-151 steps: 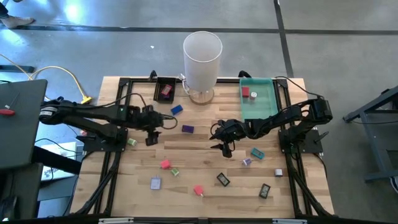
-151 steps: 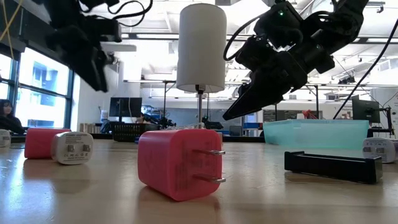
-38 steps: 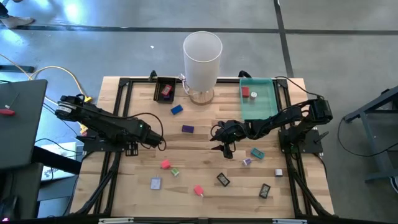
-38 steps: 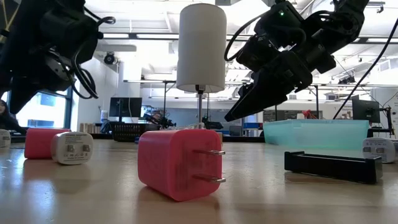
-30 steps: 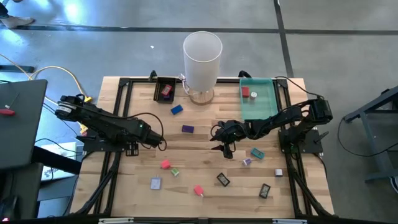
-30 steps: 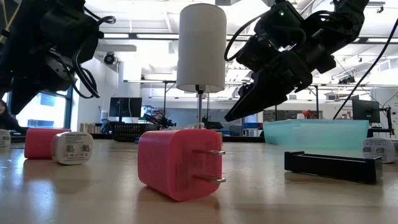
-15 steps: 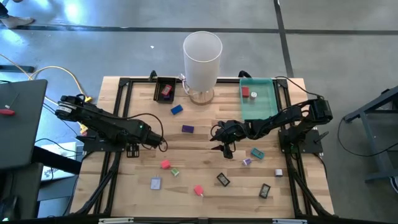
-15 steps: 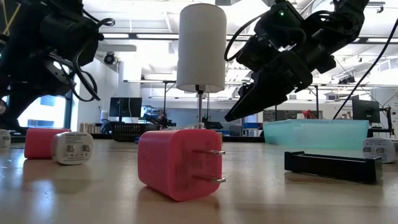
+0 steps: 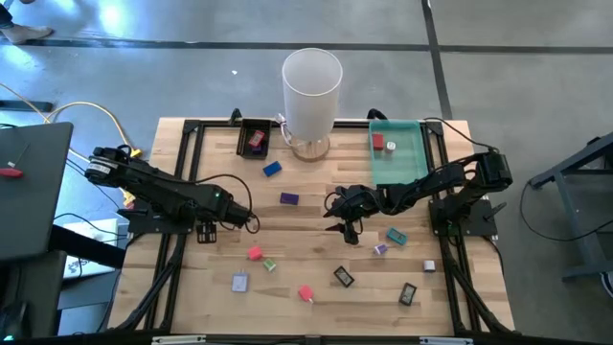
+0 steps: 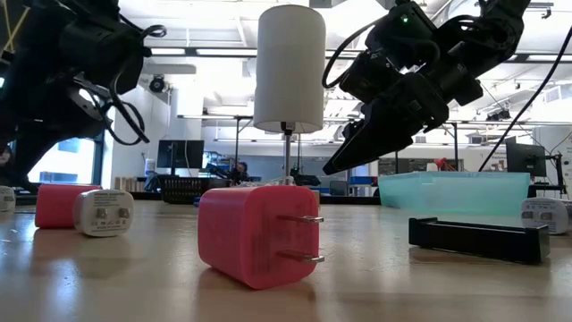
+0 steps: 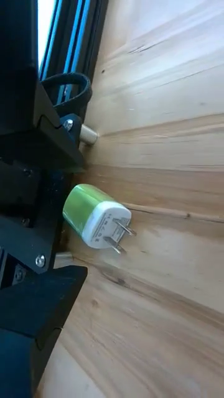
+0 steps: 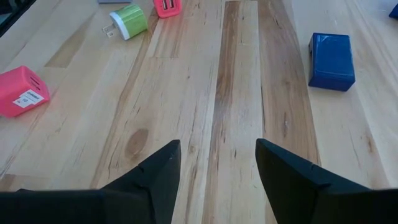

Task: Pick & Place Office items
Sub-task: Put the left green white adapter into the green bin

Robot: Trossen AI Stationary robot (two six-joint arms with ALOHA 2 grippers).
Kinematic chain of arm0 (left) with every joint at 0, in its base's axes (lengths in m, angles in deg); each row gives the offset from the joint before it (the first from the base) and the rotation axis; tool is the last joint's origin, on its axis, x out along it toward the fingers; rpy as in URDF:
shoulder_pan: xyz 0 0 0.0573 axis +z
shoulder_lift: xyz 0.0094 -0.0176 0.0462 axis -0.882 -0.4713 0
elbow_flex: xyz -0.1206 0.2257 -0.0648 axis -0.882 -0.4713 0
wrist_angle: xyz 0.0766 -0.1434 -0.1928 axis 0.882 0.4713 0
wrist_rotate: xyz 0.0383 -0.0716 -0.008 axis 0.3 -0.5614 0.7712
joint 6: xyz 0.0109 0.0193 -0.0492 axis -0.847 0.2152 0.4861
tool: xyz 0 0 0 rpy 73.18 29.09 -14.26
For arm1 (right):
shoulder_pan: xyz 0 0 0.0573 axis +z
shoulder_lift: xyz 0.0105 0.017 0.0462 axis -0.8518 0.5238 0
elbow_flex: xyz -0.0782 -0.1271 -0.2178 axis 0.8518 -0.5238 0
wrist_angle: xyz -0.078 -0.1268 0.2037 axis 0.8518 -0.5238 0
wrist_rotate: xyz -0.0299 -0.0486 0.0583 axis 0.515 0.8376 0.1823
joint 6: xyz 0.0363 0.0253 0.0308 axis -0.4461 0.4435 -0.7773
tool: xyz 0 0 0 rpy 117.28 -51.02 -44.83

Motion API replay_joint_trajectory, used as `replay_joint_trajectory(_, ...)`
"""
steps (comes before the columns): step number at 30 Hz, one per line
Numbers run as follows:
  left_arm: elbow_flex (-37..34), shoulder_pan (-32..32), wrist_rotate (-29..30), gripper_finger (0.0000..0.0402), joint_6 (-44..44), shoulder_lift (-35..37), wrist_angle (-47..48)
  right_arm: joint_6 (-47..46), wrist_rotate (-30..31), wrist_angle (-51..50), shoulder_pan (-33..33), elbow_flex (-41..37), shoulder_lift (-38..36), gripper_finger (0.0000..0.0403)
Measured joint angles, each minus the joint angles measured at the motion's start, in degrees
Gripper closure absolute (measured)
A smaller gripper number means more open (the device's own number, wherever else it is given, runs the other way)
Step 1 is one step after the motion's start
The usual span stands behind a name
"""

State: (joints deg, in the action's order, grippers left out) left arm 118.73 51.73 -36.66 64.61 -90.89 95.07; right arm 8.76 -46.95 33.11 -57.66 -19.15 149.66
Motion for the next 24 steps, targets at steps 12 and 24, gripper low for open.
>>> replay_joint_trajectory(12,-1.1,0.0,-0.4,0.0151,1.1,0.0,0.1,0.0,0.0,0.0,0.0,0.0,0.0,0.0207)
replay_joint_trajectory(24,-1.2,0.0,-0.5,0.0151,1.1,0.0,-0.1,0.0,0.0,0.0,0.0,0.0,0.0,0.0207)
